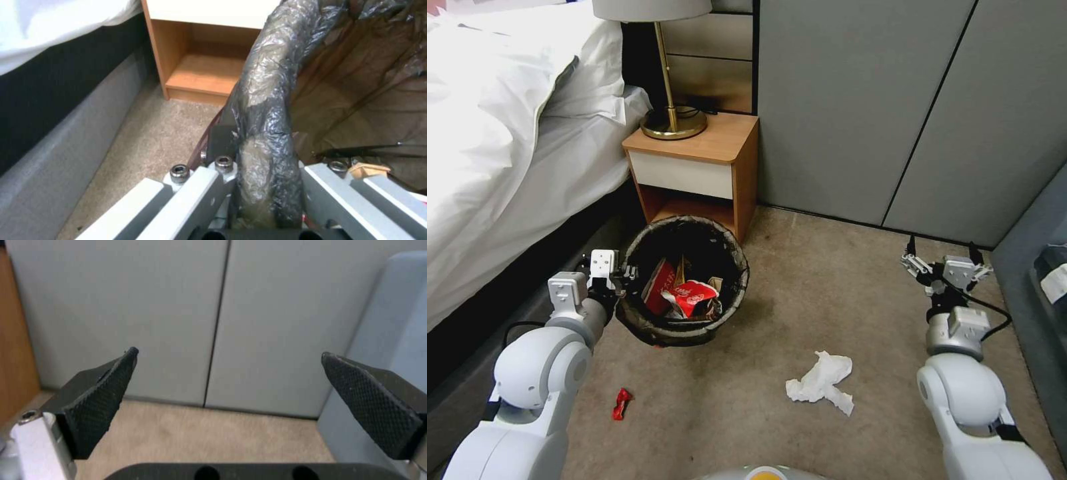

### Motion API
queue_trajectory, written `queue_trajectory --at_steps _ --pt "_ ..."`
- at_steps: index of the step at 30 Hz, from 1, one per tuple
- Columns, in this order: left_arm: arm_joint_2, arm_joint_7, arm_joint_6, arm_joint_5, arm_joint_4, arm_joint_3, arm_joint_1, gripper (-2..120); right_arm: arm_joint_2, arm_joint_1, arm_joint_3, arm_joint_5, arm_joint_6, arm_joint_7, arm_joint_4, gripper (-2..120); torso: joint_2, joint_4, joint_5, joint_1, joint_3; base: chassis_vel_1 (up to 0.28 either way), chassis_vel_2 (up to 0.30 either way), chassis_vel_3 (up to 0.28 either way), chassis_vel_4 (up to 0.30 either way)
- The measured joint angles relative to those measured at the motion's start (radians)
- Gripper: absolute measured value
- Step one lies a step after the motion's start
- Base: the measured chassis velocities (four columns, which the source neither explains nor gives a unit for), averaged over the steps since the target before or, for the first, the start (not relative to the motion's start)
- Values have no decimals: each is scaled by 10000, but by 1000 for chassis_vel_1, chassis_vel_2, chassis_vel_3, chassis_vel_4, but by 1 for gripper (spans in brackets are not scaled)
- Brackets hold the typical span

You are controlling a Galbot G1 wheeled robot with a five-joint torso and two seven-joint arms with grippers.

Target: Pick up the trash bin, then pick up the garbage from the floor and place it into the trash bin.

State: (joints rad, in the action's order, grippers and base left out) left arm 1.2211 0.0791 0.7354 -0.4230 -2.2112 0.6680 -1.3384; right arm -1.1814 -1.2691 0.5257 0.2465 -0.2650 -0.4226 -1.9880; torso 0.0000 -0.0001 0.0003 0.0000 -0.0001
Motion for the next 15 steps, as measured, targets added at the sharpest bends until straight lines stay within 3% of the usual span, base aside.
queue_trajectory --at_steps 2,3,5,6,9,12,15 --pt "0 31 0 8 14 -8 -5 1 1152 1169 -819 1258 -1095 -381 491 100 0 3 -6 0 0 0 0 0 0" --pt "0 31 0 8 14 -8 -5 1 1152 1169 -819 1258 -1095 -381 491 100 0 3 -6 0 0 0 0 0 0" --pt "0 35 0 -15 3 -28 -17 1 1757 2248 -1721 2825 -2419 -640 1007 100 0 0 -3 1 1 0 0 0 0" --pt "0 35 0 -15 3 -28 -17 1 1757 2248 -1721 2825 -2419 -640 1007 100 0 0 -3 1 1 0 0 0 0" --pt "-12 39 0 -15 -17 -38 -46 1 1975 3877 -3042 4869 -4200 -692 2208 100 1 4 -2 1 1 0 0 0 0" --pt "-13 41 0 -8 -17 -47 -56 1 1841 4455 -3373 5428 -4639 -637 2794 100 0 -1 -2 1 1 0 0 0 0" --pt "-5 35 0 16 -13 -66 -64 1 1313 5568 -4070 6428 -4852 -558 4160 100 0 3 -4 1 1 0 0 0 0"
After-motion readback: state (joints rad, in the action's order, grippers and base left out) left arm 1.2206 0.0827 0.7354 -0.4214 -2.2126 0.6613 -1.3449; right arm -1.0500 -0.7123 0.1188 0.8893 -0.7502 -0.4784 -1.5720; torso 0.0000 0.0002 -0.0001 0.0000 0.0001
